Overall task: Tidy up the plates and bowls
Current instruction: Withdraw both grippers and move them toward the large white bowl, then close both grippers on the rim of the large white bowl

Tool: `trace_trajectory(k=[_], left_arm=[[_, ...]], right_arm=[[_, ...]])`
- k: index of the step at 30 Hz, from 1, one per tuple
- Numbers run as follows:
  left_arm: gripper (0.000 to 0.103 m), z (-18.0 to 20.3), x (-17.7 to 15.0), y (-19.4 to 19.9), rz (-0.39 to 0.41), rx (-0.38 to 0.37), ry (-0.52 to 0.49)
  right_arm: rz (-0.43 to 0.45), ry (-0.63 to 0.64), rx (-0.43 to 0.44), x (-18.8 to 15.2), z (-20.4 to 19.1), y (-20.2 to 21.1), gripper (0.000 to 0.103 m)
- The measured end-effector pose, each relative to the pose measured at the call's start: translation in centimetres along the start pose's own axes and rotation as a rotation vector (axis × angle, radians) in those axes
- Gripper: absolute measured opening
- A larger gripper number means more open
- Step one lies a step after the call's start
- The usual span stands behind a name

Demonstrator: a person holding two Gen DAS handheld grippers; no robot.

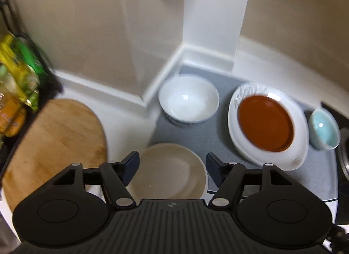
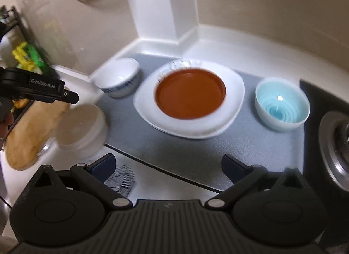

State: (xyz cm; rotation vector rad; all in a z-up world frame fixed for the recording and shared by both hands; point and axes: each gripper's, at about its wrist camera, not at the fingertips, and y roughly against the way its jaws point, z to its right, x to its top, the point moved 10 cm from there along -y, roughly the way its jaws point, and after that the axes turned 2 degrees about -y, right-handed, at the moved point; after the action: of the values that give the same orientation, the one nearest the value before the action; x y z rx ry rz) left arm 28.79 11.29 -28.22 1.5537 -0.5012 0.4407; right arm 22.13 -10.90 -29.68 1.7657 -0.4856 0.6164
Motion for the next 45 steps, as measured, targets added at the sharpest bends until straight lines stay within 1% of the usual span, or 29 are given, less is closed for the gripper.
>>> trace_trajectory(k=[2, 4, 6, 8, 10, 12, 14, 16, 18, 21, 22, 23, 24, 25, 26, 27, 28, 31, 32, 33, 35, 36, 37, 39, 41, 43, 45], left_arm=[[0.099, -0.8, 0.8, 2.4, 0.047, 0.017, -0.02], [0.102, -1.7, 1.6, 4.1, 0.095, 0.052, -0.048], [0.102, -2.2, 2.4, 4.4, 0.103, 0.074, -0.072], [0.102, -2.7, 3.0, 3.3, 0.082, 0.053, -0.061], [0.101, -3.1, 3.7, 1.7, 0.07, 0.007, -0.038], [0.095, -3.7, 4.1, -0.7, 0.033, -0.007, -0.014], [0.089, -4.2, 4.4, -3.2, -0.016, -0.05, 0.014], [0.085, -4.6, 4.7, -5.5, -0.054, -0.097, 0.041], [0.081, -4.8, 5.1, -7.5, -0.076, -0.127, 0.034], [0.067, -5.1, 5.4, -9.9, -0.088, -0.153, -0.006], [0.058, -5.1, 5.5, -10.7, -0.095, -0.163, -0.025], [0.055, -5.3, 5.4, -11.4, -0.103, -0.172, -0.031], [0.055, -5.5, 5.4, -12.0, -0.114, -0.18, -0.026], [0.052, -5.7, 5.4, -12.5, -0.124, -0.194, -0.018], [0.049, -5.7, 5.4, -12.9, -0.13, -0.214, -0.016], [0.047, -5.6, 5.4, -13.3, -0.13, -0.233, -0.019], [0.044, -5.6, 5.4, -13.6, -0.121, -0.252, -0.021], [0.041, -5.6, 5.4, -14.7, -0.098, -0.293, -0.002], [0.038, -5.7, 5.4, -14.9, -0.096, -0.309, 0.014], [0.036, -5.7, 5.3, -15.1, -0.096, -0.326, 0.031], [0.035, -5.6, 5.3, -15.6, -0.094, -0.355, 0.063], [0.035, -5.7, 5.2, -15.9, -0.097, -0.355, 0.076], [0.034, -5.7, 5.2, -16.1, -0.101, -0.359, 0.087], [0.029, -5.4, 5.3, -16.3, -0.097, -0.375, 0.088], [0.023, -5.1, 5.4, -16.5, -0.091, -0.373, 0.069], [0.019, -4.3, 5.5, -16.9, -0.093, -0.371, 0.047], [0.018, -4.0, 5.5, -17.3, -0.097, -0.368, 0.052]], right_arm=[[0.06, 0.013, 0.026, 1.4, -1.2, 2.4, 0.103], [0.094, -0.003, 0.054, 2.9, -2.2, 4.0, 0.103], [0.104, -0.027, 0.077, 4.5, -3.0, 4.5, 0.103], [0.11, -0.026, 0.089, 6.0, -3.9, 4.0, 0.103], [0.102, -0.017, 0.101, 7.1, -5.1, 2.7, 0.103], [0.078, -0.031, 0.087, 8.1, -5.7, 0.7, 0.103], [0.061, -0.053, 0.061, 8.9, -6.3, -1.3, 0.103], [0.051, -0.065, 0.051, 9.6, -6.7, -3.4, 0.103], [0.039, -0.079, 0.03, 10.1, -7.0, -5.5, 0.103], [0.026, -0.141, 0.05, 10.5, -7.1, -8.8, 0.103], [0.004, -0.172, 0.061, 10.4, -7.0, -10.0, 0.103], [-0.015, -0.204, 0.056, 10.3, -6.7, -11.0, 0.101], [-0.025, -0.228, 0.045, 10.3, -6.5, -11.9, 0.095], [-0.031, -0.244, 0.037, 10.3, -6.4, -12.6, 0.092], [-0.035, -0.257, 0.03, 10.3, -6.3, -13.1, 0.087], [-0.035, -0.261, 0.023, 10.3, -6.4, -13.7, 0.08], [-0.037, -0.256, 0.018, 10.3, -6.5, -14.1, 0.078], [-0.028, -0.214, 0.048, 10.2, -7.0, -15.7, 0.072], [-0.032, -0.216, 0.058, 10.2, -7.0, -16.3, 0.067], [-0.033, -0.222, 0.064, 10.2, -7.0, -16.8, 0.064], [-0.041, -0.23, 0.055, 10.1, -7.0, -17.9, 0.061], [-0.047, -0.231, 0.05, 10.0, -7.0, -18.2, 0.059], [-0.051, -0.23, 0.051, 10.0, -7.0, -18.4, 0.058], [-0.051, -0.213, 0.046, 9.9, -7.1, -18.9, 0.058], [-0.061, -0.212, 0.044, 9.9, -6.9, -19.4, 0.058], [-0.068, -0.232, 0.05, 9.8, -6.5, -20.0, 0.058], [-0.078, -0.242, 0.057, 9.8, -6.4, -20.6, 0.058]])
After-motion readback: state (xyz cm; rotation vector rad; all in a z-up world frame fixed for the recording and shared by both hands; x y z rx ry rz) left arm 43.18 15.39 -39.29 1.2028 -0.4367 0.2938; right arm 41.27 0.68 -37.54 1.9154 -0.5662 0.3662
